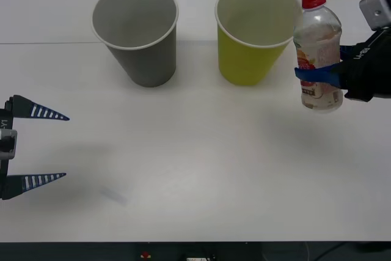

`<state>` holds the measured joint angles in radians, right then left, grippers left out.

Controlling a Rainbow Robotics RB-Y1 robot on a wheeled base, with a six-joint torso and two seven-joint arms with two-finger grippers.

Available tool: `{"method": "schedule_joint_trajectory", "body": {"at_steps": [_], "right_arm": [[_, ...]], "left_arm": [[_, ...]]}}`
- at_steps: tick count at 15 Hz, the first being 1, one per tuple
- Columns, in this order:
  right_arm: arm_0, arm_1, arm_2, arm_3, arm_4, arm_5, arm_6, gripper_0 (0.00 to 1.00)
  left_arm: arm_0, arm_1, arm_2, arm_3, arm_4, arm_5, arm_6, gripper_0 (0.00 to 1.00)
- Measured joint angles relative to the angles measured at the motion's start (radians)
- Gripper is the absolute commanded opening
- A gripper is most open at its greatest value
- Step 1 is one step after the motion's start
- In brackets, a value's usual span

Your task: Put the can into the green bin and the plastic bottle into the gray bin

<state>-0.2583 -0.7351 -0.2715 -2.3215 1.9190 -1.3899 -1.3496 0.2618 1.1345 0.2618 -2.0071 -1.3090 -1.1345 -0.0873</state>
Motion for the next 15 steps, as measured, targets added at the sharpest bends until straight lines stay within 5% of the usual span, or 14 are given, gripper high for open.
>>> {"method": "schedule_joint_trajectory", "body": {"at_steps": [5,15], "right_arm": [[-0.295,-0.001,0.141,0.108,0.002,-0.132,0.0,0.0],[-0.736,0.091,0.412,0.518,0.096,-0.134,0.0,0.0]], "left_arm": [[0.0,0.0,0.0,0.0,0.0,0.0,0.0,1.0],[0.0,0.0,0.0,0.0,0.0,0.0,0.0,1.0]]}}
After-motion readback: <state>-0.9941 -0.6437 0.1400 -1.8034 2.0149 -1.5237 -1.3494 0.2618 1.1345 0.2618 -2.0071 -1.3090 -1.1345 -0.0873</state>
